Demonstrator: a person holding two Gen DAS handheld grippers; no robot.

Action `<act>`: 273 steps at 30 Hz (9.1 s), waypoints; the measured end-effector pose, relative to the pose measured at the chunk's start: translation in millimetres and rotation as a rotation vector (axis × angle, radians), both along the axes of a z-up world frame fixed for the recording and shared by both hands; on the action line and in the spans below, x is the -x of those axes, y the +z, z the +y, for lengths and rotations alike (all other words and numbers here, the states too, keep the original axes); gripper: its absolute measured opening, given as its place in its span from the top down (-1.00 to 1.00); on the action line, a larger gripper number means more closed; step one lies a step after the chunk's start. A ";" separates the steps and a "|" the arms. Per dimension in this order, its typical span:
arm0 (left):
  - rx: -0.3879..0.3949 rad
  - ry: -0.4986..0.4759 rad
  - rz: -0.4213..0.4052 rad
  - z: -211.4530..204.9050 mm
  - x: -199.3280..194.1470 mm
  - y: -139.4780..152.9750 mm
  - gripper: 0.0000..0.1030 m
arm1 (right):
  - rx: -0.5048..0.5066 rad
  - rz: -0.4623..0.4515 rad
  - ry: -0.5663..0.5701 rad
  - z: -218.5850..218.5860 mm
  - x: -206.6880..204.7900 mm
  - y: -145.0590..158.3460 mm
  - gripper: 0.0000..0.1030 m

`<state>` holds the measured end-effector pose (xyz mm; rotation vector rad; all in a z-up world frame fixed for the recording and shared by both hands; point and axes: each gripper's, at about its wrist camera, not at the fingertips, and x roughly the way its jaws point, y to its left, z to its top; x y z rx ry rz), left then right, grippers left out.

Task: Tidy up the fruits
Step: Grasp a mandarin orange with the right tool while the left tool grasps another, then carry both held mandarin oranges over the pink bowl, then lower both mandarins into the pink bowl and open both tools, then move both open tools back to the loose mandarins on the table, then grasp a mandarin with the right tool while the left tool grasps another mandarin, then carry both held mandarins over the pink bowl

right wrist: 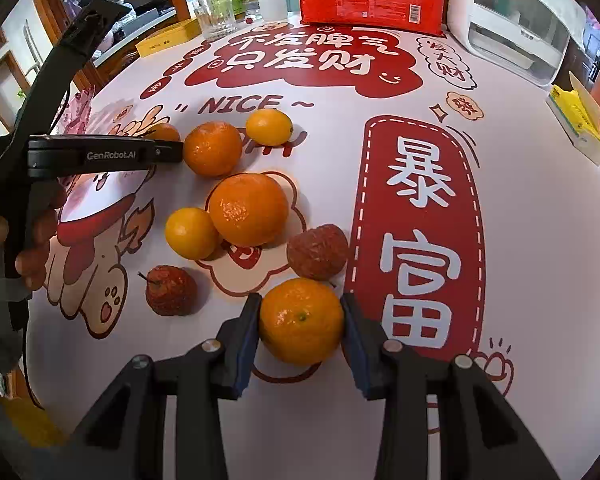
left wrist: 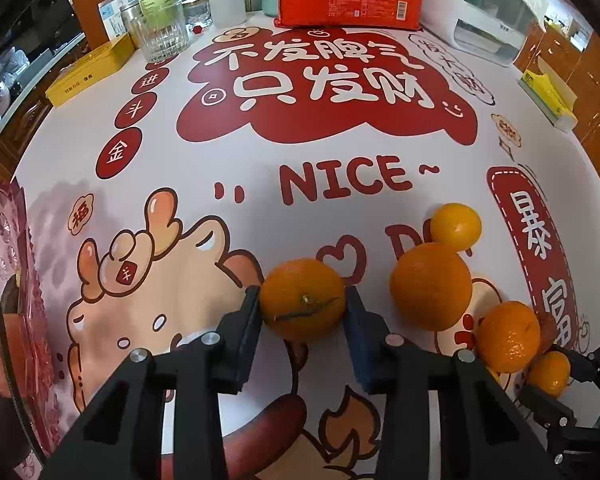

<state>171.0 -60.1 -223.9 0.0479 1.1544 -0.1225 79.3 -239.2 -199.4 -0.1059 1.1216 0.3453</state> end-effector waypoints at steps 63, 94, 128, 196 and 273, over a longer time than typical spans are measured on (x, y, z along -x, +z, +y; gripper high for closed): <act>-0.030 0.123 -0.240 314.7 152.4 166.6 0.28 | -0.130 -0.223 0.295 308.7 76.6 127.6 0.24; -0.011 0.055 -0.186 328.7 21.3 131.7 0.28 | -0.060 -0.199 0.077 347.1 -48.2 135.8 0.23; -0.130 -0.011 -0.020 310.0 -5.9 39.2 -0.65 | -0.093 0.037 0.004 367.9 -95.1 53.1 0.13; -0.056 -0.078 -0.102 30.6 109.3 113.5 -0.73 | -0.127 -0.112 -0.163 42.3 27.4 112.0 -0.04; 0.057 -0.042 -0.157 -28.4 44.7 79.4 0.22 | -0.051 -0.092 0.102 28.0 -27.2 56.7 0.16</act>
